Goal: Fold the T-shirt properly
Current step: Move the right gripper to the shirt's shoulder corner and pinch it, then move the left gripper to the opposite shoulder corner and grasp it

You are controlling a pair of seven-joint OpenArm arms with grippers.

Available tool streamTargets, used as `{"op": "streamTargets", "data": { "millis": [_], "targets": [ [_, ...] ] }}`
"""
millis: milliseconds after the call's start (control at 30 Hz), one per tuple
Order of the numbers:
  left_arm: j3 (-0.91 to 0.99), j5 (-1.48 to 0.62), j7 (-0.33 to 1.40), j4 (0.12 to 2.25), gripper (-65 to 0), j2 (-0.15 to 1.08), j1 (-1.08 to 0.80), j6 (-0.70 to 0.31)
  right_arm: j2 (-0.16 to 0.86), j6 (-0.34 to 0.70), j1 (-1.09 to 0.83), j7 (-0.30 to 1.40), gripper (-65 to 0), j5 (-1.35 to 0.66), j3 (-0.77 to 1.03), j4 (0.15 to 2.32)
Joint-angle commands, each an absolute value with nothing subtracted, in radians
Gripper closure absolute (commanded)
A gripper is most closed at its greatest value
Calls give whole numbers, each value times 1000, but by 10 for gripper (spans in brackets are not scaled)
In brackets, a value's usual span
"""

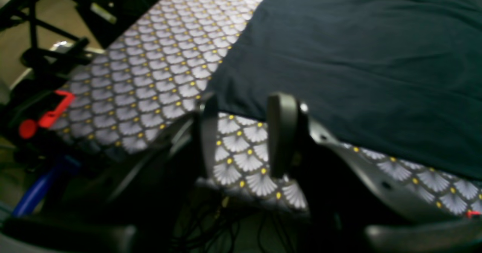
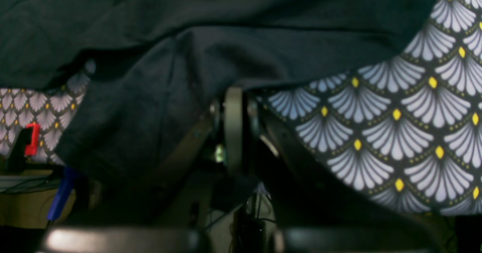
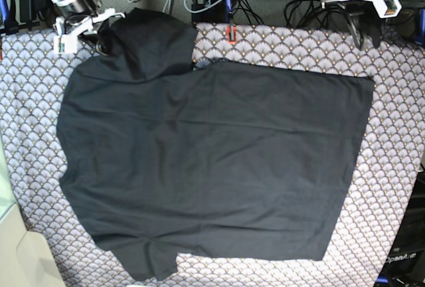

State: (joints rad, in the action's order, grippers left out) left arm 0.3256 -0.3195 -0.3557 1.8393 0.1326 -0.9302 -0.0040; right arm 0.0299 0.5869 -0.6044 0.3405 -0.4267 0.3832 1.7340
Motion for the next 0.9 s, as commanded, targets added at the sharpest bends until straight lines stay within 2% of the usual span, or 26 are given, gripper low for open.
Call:
{"op": "streamTargets", "data": {
  "millis": [0, 200, 333, 867],
  "targets": [
    [332, -321, -387, 1853, -222, 136, -943, -2, 33, 601, -610, 317, -2, -441, 386, 1748],
    [332, -321, -387, 1853, -222, 136, -946, -4, 30, 602, -627, 315, -98, -446, 389, 1724],
    [334, -320, -387, 1853, -222, 136, -946, -5, 12, 698, -634, 317, -101, -444, 392, 1719],
    [334, -320, -387, 1853, -222, 136, -947, -7, 7, 698, -642, 312, -100, -440, 404, 1641]
  ]
}}
